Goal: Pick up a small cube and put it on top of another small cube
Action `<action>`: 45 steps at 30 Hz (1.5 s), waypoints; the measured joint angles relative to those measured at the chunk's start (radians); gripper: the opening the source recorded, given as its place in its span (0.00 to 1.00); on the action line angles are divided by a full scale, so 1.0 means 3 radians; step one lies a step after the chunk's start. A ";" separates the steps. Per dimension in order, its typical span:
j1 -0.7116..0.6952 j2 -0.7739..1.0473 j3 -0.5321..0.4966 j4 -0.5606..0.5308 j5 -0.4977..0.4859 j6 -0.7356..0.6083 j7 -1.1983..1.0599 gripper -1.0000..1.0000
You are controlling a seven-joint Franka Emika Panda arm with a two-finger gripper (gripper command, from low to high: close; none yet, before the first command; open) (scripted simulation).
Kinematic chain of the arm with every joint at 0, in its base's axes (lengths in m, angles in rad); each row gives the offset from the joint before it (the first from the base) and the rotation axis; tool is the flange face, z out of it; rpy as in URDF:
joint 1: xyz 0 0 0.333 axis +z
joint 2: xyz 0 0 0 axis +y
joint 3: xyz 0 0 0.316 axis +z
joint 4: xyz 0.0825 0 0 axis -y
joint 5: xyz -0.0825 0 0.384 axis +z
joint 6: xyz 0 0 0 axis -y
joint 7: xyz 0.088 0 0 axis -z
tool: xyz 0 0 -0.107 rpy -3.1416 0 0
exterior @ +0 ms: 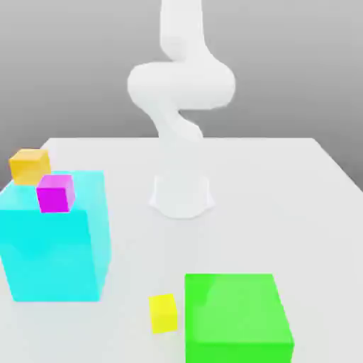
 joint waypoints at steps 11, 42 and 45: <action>-0.0136 0.1341 -0.0432 0.0379 0.0113 0.0168 -0.0268 0.50; -0.1149 0.4709 -0.0682 0.1312 0.0909 0.0812 -0.1214 0.00; -0.1156 0.4747 -0.0673 0.1322 0.0928 0.0837 -0.1228 0.00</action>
